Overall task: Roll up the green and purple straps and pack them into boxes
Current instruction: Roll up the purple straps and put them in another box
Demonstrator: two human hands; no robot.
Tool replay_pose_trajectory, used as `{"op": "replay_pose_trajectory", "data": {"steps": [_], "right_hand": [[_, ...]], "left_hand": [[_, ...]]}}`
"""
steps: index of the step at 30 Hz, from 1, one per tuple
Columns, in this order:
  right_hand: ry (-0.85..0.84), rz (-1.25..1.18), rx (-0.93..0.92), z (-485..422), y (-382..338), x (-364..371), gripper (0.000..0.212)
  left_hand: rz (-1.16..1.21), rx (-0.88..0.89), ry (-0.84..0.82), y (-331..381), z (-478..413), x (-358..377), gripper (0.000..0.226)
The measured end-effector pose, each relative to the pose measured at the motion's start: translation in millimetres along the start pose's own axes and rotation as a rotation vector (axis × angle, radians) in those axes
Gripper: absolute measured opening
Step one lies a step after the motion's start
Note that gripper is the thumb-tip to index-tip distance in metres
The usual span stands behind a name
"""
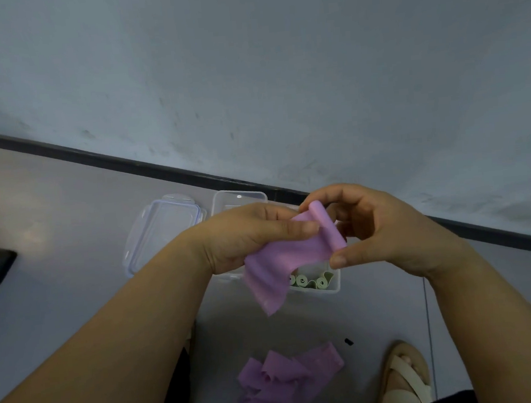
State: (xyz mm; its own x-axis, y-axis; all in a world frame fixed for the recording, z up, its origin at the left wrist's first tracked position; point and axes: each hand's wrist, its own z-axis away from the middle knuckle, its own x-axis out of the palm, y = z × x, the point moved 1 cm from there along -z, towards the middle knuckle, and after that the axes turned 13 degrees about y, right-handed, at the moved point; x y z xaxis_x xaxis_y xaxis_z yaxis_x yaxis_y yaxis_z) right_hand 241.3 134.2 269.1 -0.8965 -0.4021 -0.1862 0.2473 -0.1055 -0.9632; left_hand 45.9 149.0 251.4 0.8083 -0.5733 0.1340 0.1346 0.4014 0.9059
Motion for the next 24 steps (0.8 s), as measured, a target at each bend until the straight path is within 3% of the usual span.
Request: {"op": "replay_pose_trajectory", "data": {"steps": [3, 8, 13, 18, 24], "right_hand": [[-0.003, 0.077, -0.04, 0.8, -1.0, 1.0, 0.06], [-0.015, 0.151, -0.058, 0.9, -2.7, 1.3, 0.062], [-0.029, 0.198, -0.059, 1.5, -2.9, 2.3, 0.063], [-0.019, 0.228, -0.029, 0.2, -4.4, 3.3, 0.072], [-0.004, 0.272, -0.047, 0.0, -4.7, 3.8, 0.065]], "left_hand": [[-0.053, -0.001, 0.043, -3.5, -1.4, 0.4, 0.054], [-0.133, -0.003, 0.074, -3.5, -2.1, 2.3, 0.06], [-0.201, 0.003, 0.094, -1.0, -1.1, 4.7, 0.053], [-0.209, 0.002, 0.168, 0.7, -1.6, 3.3, 0.021], [-0.206, -0.013, 0.198, 0.4, -2.6, 3.3, 0.023]]}}
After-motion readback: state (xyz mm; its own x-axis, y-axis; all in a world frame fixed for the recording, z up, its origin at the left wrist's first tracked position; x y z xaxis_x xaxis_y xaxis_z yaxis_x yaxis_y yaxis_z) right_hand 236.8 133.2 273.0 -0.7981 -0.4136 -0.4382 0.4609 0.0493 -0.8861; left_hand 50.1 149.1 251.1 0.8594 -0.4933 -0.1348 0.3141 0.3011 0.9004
